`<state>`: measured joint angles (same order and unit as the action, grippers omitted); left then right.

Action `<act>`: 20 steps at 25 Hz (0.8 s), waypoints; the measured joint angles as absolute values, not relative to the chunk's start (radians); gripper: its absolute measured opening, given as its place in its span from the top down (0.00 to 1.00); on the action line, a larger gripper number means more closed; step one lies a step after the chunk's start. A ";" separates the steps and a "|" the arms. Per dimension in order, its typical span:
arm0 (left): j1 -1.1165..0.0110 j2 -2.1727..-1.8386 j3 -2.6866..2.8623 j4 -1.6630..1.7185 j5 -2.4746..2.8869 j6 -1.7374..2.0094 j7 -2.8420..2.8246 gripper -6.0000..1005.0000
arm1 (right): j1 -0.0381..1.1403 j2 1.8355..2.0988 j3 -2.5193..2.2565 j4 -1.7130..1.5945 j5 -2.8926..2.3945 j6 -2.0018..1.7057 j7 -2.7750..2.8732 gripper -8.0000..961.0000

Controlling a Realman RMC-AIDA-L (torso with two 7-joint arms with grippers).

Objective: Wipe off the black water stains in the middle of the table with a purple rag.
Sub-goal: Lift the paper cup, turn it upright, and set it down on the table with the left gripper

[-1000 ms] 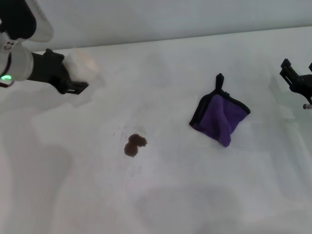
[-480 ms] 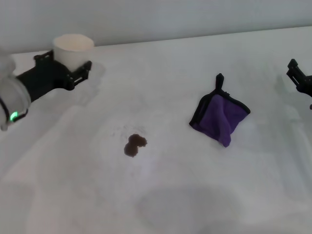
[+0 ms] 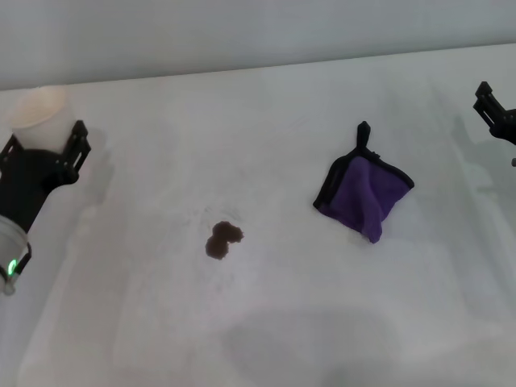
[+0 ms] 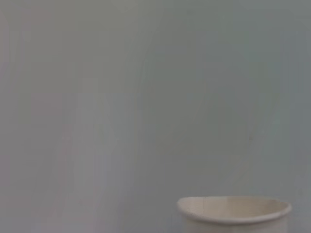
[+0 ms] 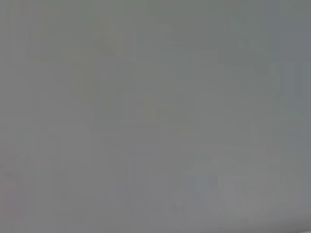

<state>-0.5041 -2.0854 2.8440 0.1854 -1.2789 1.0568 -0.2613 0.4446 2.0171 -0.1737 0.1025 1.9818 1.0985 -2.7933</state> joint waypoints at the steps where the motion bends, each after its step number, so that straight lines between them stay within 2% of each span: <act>1: -0.498 -2.086 2.844 0.189 -1.281 1.055 -0.261 0.36 | 0.447 2.017 -0.174 0.102 1.982 1.098 -2.793 0.12; 20: -0.488 -2.088 2.845 0.193 -1.273 0.910 -0.258 0.36 | 0.462 2.017 -0.175 0.090 1.980 1.098 -2.793 0.12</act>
